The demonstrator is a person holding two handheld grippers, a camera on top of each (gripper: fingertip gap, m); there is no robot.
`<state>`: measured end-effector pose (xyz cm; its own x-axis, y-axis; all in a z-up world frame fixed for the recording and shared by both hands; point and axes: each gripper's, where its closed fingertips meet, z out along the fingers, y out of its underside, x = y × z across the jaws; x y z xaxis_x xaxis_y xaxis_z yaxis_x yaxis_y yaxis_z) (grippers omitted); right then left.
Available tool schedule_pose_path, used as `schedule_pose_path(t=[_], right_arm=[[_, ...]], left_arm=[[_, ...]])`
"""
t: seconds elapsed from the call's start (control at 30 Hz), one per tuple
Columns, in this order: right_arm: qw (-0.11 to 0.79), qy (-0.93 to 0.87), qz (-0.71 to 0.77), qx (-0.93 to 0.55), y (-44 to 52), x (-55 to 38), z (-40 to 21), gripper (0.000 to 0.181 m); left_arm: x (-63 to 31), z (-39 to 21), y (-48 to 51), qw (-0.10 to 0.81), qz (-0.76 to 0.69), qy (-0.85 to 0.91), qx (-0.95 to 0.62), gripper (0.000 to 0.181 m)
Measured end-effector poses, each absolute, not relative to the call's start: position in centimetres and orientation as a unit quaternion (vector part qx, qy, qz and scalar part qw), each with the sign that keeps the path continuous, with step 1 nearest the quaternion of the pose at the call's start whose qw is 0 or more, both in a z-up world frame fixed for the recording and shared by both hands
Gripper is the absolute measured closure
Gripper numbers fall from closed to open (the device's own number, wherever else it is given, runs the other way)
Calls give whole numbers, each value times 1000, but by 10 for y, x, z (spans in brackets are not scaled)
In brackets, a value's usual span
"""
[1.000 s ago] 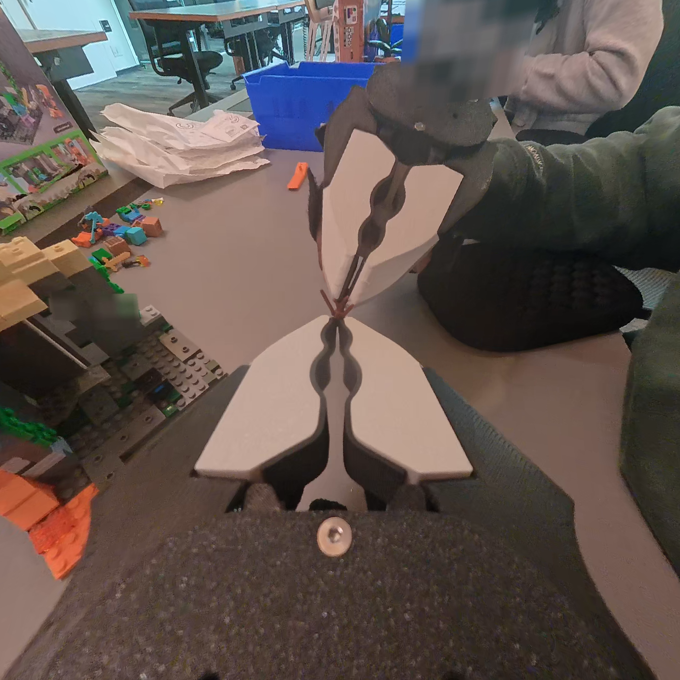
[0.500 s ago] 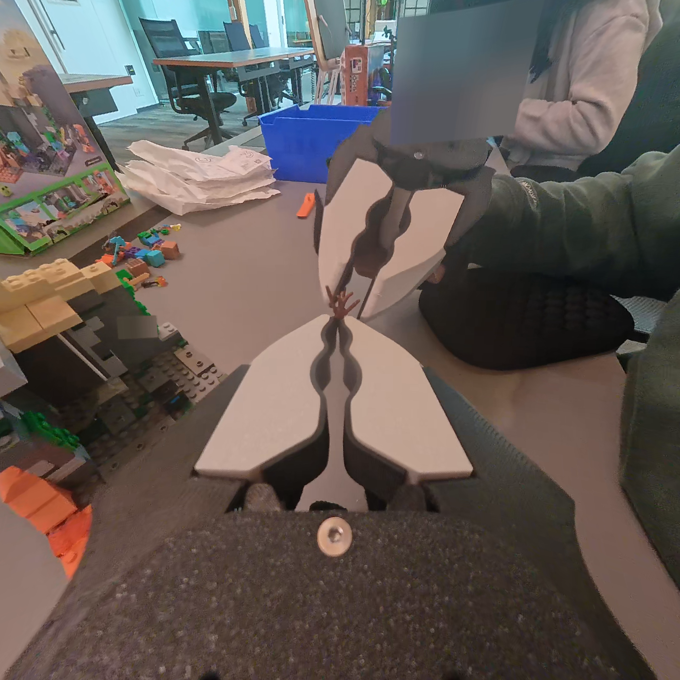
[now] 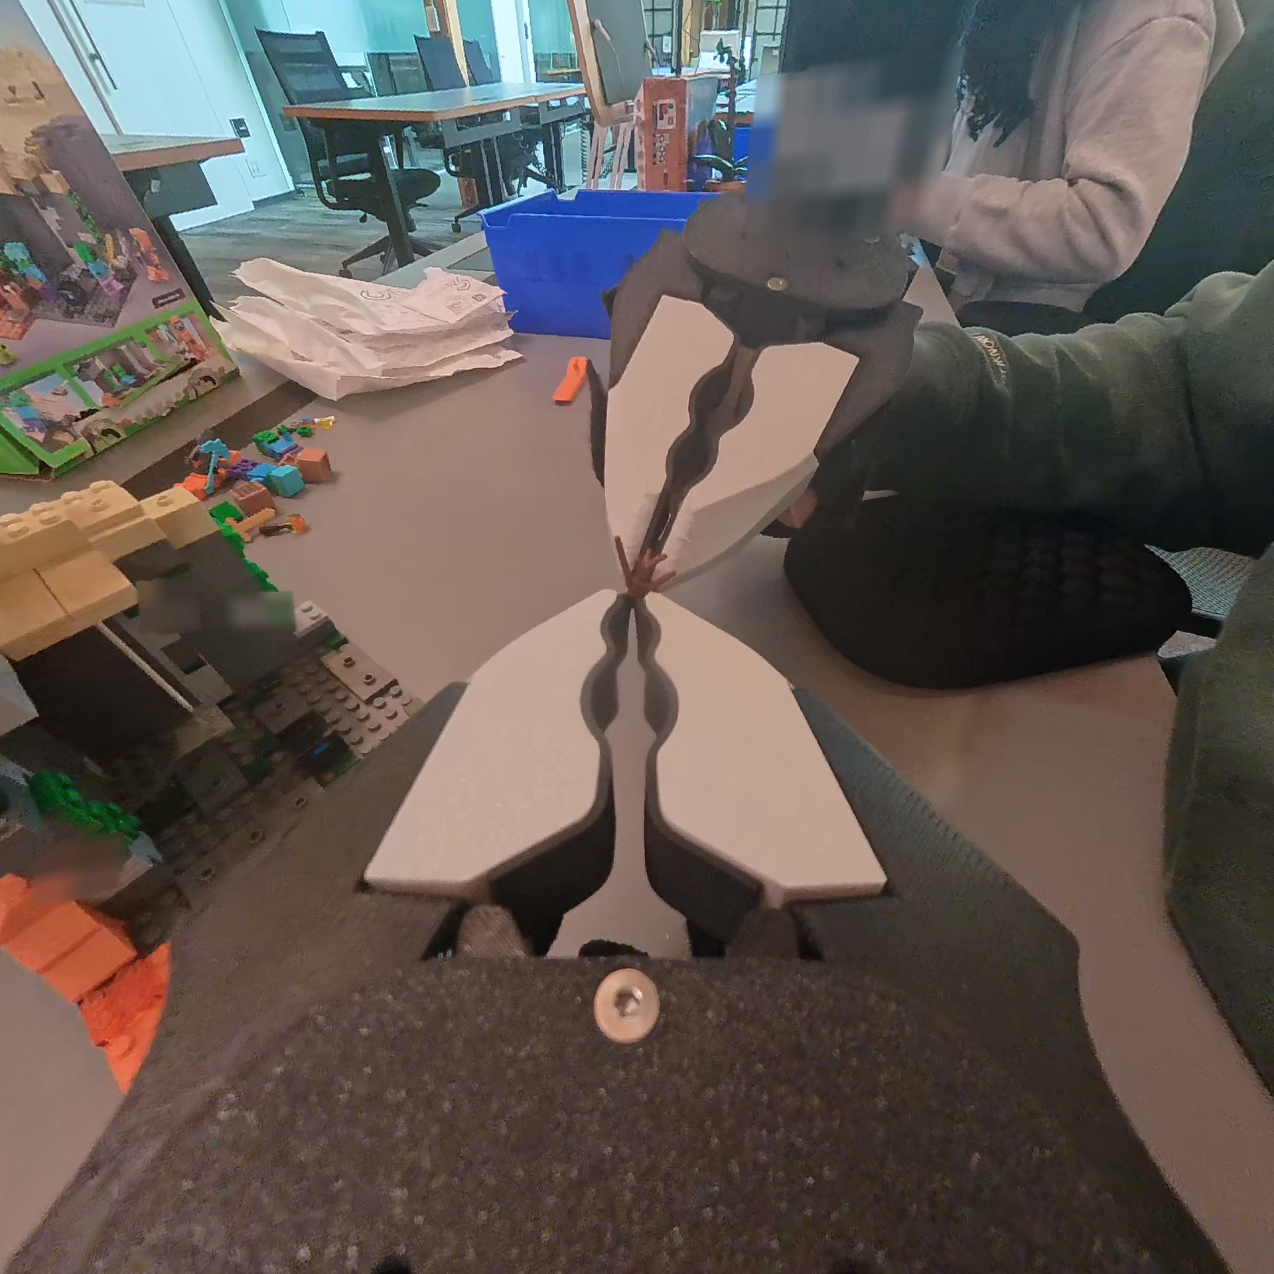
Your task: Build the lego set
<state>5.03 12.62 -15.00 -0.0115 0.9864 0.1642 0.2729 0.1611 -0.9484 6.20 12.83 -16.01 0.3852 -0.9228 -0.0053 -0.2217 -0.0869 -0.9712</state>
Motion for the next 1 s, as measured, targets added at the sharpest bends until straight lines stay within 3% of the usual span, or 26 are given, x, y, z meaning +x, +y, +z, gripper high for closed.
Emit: schedule_pose_path(t=[0.6, 1.0], right_arm=[[467, -554, 369, -581, 158, 41, -130, 180], [467, -568, 300, -607, 223, -3, -54, 180]], left_arm=[[34, -155, 154, 549, -314, 384, -673, 179], [1, -164, 173, 574, -262, 330, -702, 181]])
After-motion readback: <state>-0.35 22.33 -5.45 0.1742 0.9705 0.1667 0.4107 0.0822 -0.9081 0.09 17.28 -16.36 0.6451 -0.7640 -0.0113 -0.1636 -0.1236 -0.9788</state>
